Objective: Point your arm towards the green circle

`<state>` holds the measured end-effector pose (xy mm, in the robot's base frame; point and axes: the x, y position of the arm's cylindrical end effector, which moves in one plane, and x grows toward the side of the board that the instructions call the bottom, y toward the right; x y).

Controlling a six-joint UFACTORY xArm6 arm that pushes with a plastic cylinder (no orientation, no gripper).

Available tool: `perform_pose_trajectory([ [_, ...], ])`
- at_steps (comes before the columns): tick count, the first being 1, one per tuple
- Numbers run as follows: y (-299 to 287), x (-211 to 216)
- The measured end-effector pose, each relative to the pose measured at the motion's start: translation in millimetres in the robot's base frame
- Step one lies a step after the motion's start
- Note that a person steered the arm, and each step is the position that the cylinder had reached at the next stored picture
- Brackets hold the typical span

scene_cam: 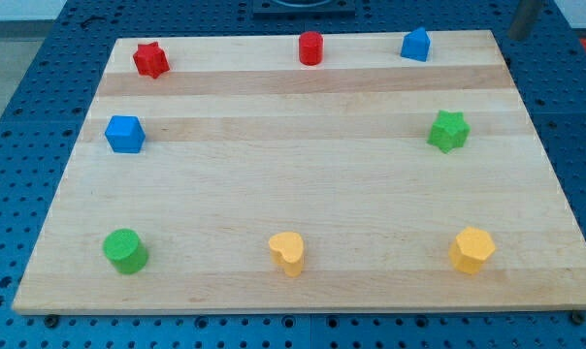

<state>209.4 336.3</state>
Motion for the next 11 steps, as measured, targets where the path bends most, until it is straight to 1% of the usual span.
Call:
perform_pose_trajectory([
  [2, -33, 7],
  [3, -14, 19],
  [4, 8, 77],
  [5, -2, 161],
  [6, -6, 209],
  [7, -26, 263],
  [9, -103, 378],
  [10, -134, 409],
  [11, -244, 409],
])
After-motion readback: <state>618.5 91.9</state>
